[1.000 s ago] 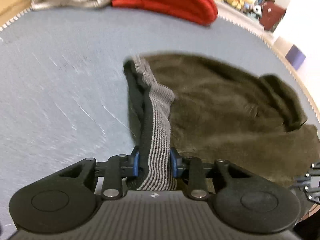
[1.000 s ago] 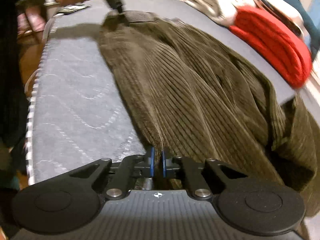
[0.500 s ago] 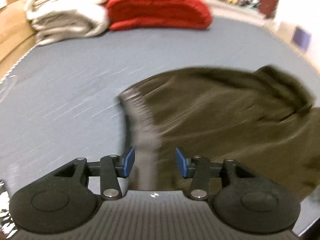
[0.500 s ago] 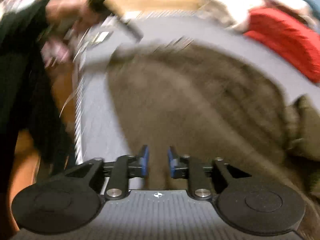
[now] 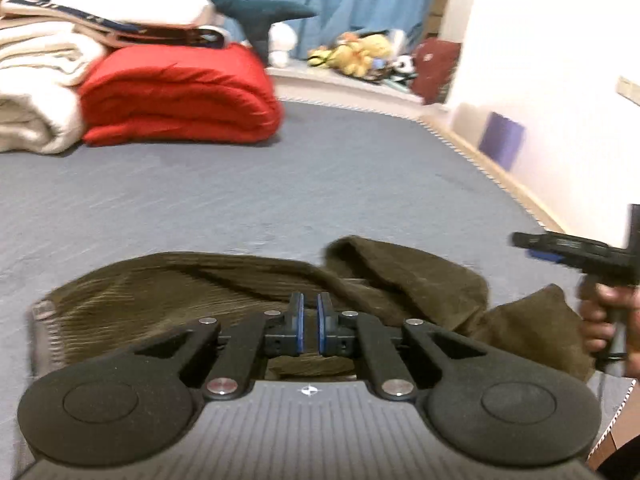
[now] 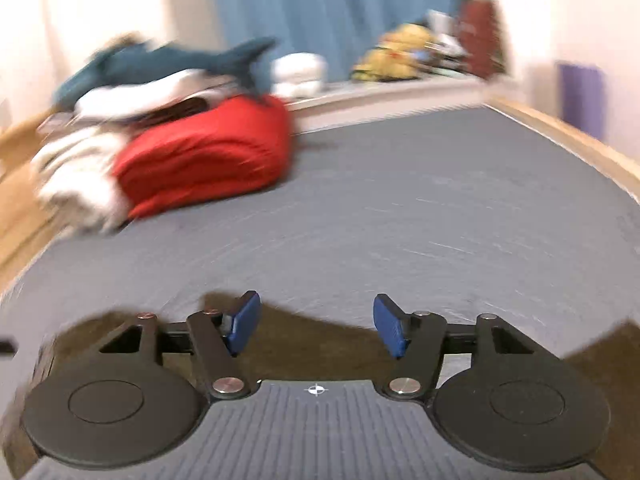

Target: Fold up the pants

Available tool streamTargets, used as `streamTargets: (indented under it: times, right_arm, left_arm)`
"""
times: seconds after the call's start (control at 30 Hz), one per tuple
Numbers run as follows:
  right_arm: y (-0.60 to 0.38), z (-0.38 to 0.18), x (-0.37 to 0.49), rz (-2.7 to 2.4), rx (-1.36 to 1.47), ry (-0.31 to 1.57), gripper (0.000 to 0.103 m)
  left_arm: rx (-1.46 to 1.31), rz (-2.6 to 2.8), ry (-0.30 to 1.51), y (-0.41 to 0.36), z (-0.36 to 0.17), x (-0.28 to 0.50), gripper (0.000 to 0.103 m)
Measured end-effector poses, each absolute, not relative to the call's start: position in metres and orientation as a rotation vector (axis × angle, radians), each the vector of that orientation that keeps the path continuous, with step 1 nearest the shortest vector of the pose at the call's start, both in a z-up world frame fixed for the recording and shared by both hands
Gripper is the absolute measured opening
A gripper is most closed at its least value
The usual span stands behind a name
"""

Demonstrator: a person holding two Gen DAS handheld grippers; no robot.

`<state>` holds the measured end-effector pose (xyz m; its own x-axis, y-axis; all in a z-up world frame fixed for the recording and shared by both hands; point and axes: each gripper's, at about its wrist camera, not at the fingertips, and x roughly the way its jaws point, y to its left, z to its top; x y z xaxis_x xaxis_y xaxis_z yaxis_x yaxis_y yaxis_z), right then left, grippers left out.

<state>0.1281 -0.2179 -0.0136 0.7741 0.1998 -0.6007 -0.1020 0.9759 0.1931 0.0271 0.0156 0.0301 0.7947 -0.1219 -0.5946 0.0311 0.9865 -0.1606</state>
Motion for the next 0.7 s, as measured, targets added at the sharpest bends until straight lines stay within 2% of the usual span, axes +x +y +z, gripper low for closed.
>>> streamTargets:
  times: [0.17, 0.3, 0.37, 0.5, 0.7]
  right_arm:
    - [-0.237, -0.058, 0.159, 0.102, 0.19, 0.762, 0.068]
    - [-0.246, -0.081, 0.176, 0.088, 0.177, 0.799, 0.085]
    - [-0.244, -0.093, 0.188, 0.111, 0.183, 0.829, 0.09]
    - [-0.231, -0.11, 0.203, 0.147, 0.115, 0.843, 0.091]
    - [-0.192, -0.122, 0.205, 0.303, -0.086, 0.801, 0.094]
  left_arm:
    - [-0.082, -0.077, 0.769, -0.006, -0.011, 0.058, 0.008]
    - [-0.106, -0.049, 0.788, 0.003, -0.022, 0.073, 0.008]
    - [-0.113, -0.051, 0.805, 0.006, -0.025, 0.077, 0.009]
    - [-0.078, -0.056, 0.846, 0.017, -0.029, 0.077, 0.015]
    - [-0.053, -0.049, 0.883, 0.022, -0.044, 0.083, 0.018]
